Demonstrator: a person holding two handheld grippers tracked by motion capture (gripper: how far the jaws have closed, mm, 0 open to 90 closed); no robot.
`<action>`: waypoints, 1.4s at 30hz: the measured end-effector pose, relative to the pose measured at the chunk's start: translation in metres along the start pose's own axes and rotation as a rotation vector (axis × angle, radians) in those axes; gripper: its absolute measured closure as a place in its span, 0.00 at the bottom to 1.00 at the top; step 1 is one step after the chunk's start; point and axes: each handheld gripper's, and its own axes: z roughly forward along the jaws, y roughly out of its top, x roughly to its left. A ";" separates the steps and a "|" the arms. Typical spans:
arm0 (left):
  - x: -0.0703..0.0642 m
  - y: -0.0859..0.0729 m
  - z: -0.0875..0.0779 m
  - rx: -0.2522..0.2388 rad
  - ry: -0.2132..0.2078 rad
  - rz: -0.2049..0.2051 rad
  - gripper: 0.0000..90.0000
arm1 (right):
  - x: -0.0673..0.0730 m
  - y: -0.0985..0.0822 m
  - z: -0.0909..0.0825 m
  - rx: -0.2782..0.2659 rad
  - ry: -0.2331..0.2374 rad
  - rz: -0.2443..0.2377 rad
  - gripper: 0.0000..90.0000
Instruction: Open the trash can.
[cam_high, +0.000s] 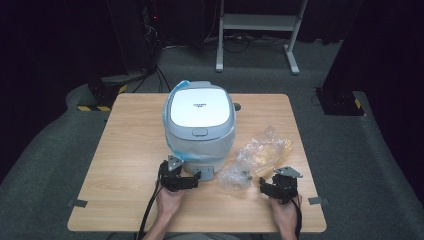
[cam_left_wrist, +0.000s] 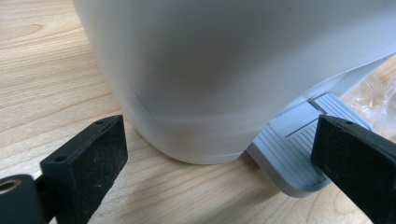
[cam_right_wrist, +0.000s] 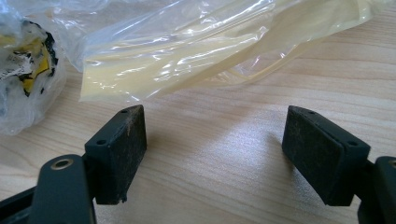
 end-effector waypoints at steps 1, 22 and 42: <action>-0.001 0.000 0.001 -0.008 0.002 -0.007 0.03 | 0.000 0.000 0.000 0.000 0.000 0.000 0.24; 0.006 -0.001 0.005 0.010 -0.033 0.037 0.00 | 0.001 0.000 0.000 -0.002 -0.005 -0.003 0.25; 0.009 -0.002 0.008 -0.015 -0.051 0.065 0.00 | 0.001 0.000 0.000 -0.002 -0.006 -0.001 0.25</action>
